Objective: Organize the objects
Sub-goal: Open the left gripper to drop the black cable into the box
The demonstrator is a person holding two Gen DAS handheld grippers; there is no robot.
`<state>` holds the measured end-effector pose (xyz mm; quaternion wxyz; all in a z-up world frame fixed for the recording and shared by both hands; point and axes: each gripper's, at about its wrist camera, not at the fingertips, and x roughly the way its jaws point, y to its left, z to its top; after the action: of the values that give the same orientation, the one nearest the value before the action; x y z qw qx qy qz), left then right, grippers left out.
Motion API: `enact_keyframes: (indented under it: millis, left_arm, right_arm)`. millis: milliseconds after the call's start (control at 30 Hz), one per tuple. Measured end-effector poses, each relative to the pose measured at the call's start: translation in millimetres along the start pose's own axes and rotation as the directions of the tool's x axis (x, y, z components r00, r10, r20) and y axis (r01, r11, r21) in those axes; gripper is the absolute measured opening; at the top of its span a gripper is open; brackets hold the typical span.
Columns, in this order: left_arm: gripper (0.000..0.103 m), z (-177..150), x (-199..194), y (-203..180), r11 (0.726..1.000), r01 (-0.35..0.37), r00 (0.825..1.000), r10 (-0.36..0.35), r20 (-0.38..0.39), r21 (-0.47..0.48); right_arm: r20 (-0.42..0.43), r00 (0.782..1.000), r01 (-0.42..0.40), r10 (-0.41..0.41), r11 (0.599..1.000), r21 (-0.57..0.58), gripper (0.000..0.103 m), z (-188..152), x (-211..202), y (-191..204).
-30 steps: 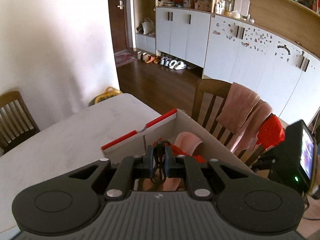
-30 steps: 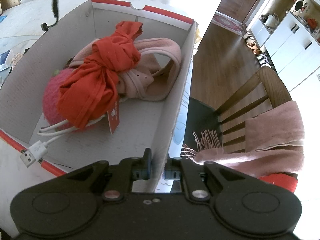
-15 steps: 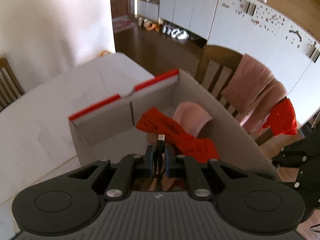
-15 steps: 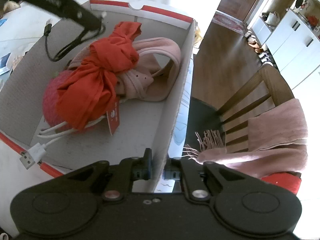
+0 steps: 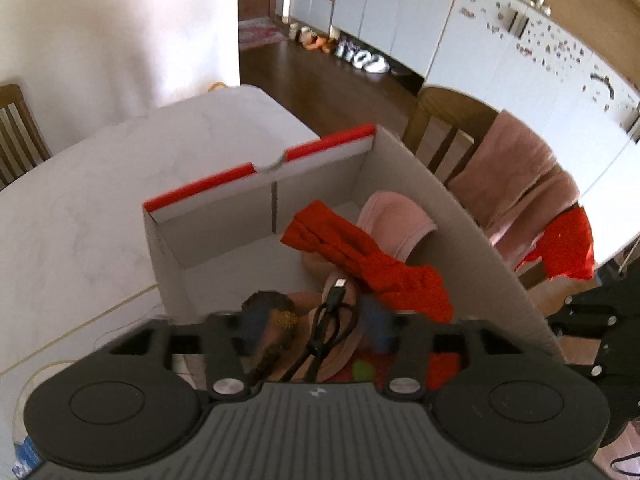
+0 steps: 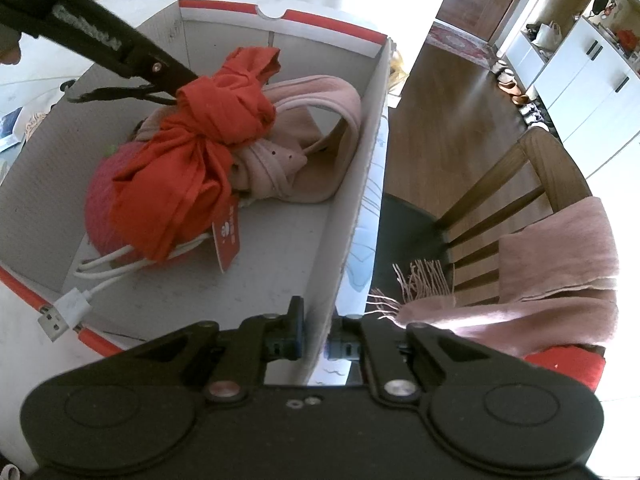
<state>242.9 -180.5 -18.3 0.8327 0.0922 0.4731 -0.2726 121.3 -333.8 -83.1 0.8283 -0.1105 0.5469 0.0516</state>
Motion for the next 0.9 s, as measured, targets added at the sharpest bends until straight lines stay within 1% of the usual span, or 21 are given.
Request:
enact_keyframes:
  millis: [33, 233, 400, 633, 733, 900]
  left_arm:
    - [0.069, 1, -4, 0, 1.000, -0.001, 1.000, 0.001, 0.013, -0.001]
    - [0.069, 2, -25, 11, 1.000, 0.004, 0.999, -0.003, 0.046, -0.018]
    - [0.069, -5, -45, 24, 0.999, 0.000, 0.997, 0.002, 0.072, -0.033]
    - [0.069, -23, -72, 43, 0.997, -0.015, 0.995, 0.022, 0.099, -0.075]
    - [0.069, -34, -81, 50, 0.996, -0.006, 0.994, 0.016, 0.106, -0.094]
    - [0.069, -55, -94, 60, 0.995, -0.027, 0.994, 0.037, 0.102, -0.096]
  right_arm:
    - [0.000, 1.000, 0.000, 0.000, 1.000, 0.000, 0.008, 0, 0, 0]
    - [0.000, 1.000, 0.002, -0.002, 1.000, -0.003, 0.008, -1, 0, 1]
    - [0.000, 1.000, 0.006, -0.006, 1.000, -0.007, 0.008, -1, 0, 3]
    - [-0.003, 1.000, 0.015, -0.015, 1.000, -0.013, 0.008, -1, -1, 5]
    - [-0.005, 1.000, 0.021, -0.021, 1.000, -0.016, 0.009, 0, -1, 7]
    - [-0.008, 0.999, 0.031, -0.031, 0.999, -0.020, 0.009, -1, -1, 8]
